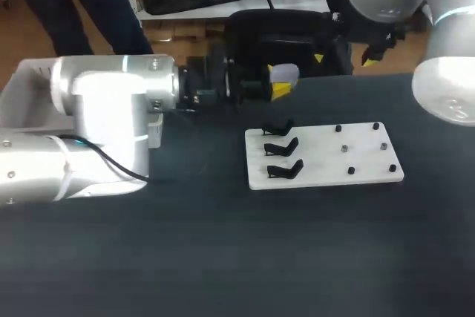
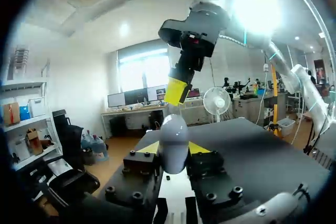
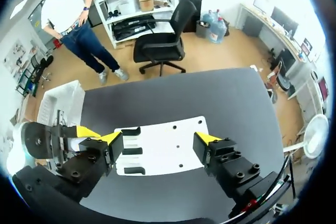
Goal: Pick up each earbud case from the left stands, insert the matching earbuds, close the lid, and place the case in the box.
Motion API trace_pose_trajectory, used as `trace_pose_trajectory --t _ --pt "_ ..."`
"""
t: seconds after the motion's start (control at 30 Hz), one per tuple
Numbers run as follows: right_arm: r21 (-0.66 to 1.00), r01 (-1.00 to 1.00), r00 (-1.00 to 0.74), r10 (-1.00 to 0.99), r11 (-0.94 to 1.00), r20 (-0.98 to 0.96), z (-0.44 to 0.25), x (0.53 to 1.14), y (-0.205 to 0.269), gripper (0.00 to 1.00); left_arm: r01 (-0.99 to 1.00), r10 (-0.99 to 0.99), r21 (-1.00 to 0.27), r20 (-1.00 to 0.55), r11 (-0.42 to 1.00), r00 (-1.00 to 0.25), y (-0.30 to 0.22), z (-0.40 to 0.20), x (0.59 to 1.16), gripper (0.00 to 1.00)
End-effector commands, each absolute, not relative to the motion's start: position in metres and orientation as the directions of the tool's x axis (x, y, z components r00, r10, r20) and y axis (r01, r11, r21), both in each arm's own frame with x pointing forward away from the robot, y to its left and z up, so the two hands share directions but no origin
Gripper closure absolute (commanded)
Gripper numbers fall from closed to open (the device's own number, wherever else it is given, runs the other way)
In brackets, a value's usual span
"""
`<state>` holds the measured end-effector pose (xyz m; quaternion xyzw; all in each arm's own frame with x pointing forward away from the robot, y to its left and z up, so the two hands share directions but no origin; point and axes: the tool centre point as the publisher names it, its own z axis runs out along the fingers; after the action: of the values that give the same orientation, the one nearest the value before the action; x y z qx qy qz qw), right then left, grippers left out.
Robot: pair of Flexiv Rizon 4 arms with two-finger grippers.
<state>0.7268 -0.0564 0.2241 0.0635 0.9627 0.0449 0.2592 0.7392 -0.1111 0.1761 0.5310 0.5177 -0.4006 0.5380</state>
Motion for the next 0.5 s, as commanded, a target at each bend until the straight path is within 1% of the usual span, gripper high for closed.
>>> trace_pose_trajectory --t 0.03,0.1,0.23,0.33,0.43,0.5 --pt "0.120 0.136 -0.811 0.180 0.984 -0.557 0.228 0.712 -0.055 0.00 0.960 0.162 0.183 -0.975 0.214 0.150 -0.022 0.196 0.731 1.00" --pt "0.122 0.151 -0.810 0.193 0.981 -0.554 0.227 0.708 -0.052 0.00 0.948 0.169 0.199 -0.973 0.250 0.160 0.011 0.197 0.738 1.00" --pt "0.118 0.176 -0.819 0.212 0.977 -0.534 0.220 0.701 -0.039 0.00 0.906 0.242 0.221 -0.960 0.361 0.138 0.084 0.194 0.757 1.00" --pt "0.113 0.198 -0.824 0.228 0.974 -0.518 0.218 0.696 -0.031 0.00 0.876 0.284 0.244 -0.950 0.415 0.130 0.137 0.191 0.772 1.00" --pt "0.118 0.223 -0.822 0.252 0.968 -0.510 0.218 0.692 -0.024 0.00 0.860 0.315 0.249 -0.943 0.445 0.110 0.171 0.175 0.783 1.00" --pt "0.123 0.226 -0.824 0.257 0.966 -0.505 0.218 0.690 -0.019 0.00 0.851 0.315 0.219 -0.947 0.477 0.067 0.189 0.159 0.790 1.00"
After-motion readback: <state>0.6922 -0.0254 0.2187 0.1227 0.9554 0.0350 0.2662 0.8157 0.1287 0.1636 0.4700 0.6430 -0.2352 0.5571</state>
